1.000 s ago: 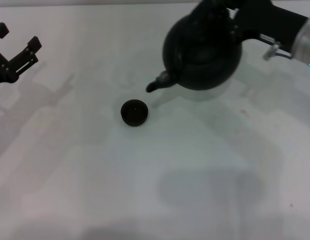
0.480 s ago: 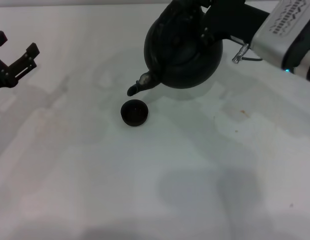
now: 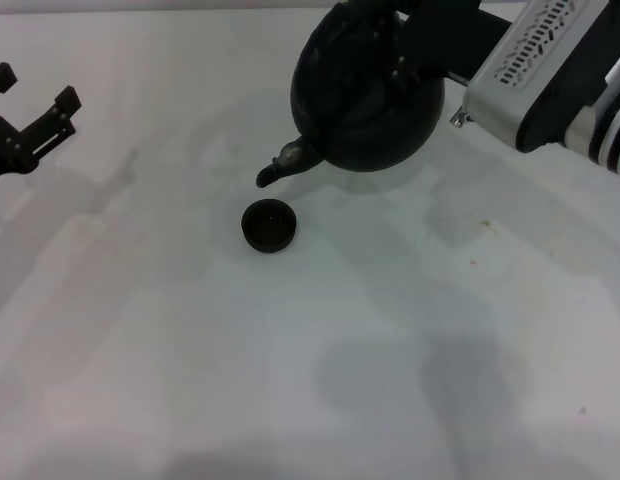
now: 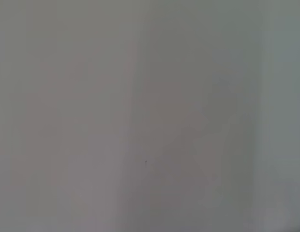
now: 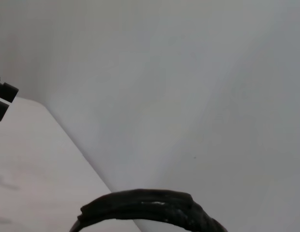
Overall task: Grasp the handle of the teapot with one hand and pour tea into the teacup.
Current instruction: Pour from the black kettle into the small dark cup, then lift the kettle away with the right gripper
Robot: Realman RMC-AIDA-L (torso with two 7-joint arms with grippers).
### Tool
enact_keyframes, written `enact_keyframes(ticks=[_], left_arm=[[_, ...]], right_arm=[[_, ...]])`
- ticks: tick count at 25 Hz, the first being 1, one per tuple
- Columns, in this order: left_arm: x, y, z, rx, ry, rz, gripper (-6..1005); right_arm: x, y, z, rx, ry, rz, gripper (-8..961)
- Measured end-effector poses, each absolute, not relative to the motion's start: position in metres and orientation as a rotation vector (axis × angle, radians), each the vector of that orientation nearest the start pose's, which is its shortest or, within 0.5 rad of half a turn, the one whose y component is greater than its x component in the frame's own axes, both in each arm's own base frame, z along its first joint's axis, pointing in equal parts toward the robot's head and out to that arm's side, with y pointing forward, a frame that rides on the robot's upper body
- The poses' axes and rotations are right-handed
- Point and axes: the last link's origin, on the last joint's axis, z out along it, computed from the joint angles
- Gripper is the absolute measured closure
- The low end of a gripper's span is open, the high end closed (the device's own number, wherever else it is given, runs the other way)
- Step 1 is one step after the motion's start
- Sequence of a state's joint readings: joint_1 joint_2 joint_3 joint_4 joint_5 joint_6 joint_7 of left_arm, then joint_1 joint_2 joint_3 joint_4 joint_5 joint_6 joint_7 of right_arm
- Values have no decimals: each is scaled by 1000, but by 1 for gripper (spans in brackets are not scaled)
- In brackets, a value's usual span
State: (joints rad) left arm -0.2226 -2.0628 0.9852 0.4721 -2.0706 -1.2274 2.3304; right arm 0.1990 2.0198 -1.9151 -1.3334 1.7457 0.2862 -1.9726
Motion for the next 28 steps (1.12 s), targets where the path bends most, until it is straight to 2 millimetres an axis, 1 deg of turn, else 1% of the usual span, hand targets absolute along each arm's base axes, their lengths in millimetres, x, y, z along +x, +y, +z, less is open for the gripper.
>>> enact_keyframes(ticks=[11,28], left_arm=[[-348,297,23,-1956,-588,-760,124],[-350,302,23,-1949,-596,-734,124]], right_arm=[[163,345,-51,-2205,-138,234,832],[163,343,-54,-2190,-208,185,842]])
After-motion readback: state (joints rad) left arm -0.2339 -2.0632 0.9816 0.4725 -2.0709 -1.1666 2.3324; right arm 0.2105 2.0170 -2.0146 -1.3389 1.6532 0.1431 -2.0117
